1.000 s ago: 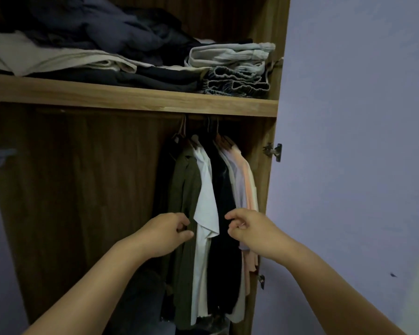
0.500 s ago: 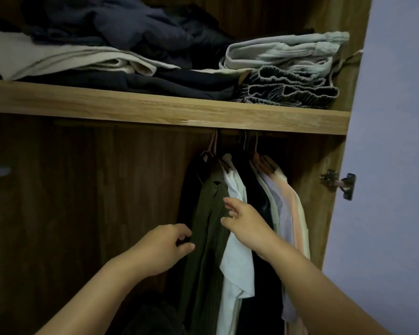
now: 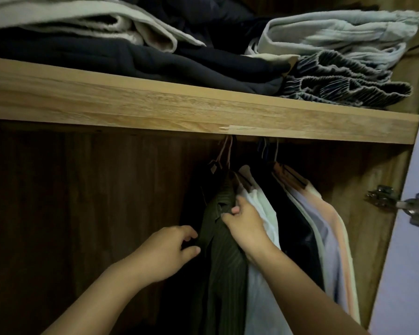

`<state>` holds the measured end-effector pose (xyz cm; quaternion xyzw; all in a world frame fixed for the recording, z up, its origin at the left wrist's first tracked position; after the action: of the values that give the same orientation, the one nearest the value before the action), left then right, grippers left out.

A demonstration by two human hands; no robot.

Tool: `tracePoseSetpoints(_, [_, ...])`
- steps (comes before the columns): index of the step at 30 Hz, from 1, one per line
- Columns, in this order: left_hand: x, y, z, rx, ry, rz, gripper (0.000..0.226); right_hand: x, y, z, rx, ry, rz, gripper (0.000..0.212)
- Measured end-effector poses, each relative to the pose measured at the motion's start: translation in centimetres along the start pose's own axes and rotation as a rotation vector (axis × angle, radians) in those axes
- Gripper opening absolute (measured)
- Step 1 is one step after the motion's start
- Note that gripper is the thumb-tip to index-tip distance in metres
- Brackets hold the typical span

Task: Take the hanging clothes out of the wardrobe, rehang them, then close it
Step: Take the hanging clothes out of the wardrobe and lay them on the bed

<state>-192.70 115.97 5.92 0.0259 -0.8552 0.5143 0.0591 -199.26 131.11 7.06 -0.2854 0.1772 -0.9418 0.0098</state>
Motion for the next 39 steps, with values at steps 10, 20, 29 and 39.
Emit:
tracePoseSetpoints(10, [1.6,-1.2,3.0,-0.043,0.023,-0.005,0.04,3.2,4.0,1.0,0.335,0.114,-0.116,0.025])
tracePoseSetpoints(20, [1.3,-3.2,4.4,-0.064,0.025,-0.055,0.038,3.2,4.0,4.2,0.58,0.014,-0.144,0.041])
tracePoseSetpoints(29, [2.6,-4.3,4.1,-0.147,0.023,-0.106,0.03,-0.7,0.7,3.6,0.647,0.012,0.035,0.053])
tracePoseSetpoints(39, [4.2,-3.1,0.9,-0.255,0.009,-0.355,0.036,-10.2,-6.8,5.8,0.475,0.025,0.288,0.051])
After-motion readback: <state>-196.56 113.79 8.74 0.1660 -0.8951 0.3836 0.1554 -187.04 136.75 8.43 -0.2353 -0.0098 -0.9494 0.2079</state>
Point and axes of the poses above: each hand's wrist, its own x-axis towards the middle knuckle, its own y-axis out of the palm, z = x × y, the point moved 4 cm from there along x, towards the middle knuckle, and after that the axes turned 11 degrees about -y, right-handed, at the moved point
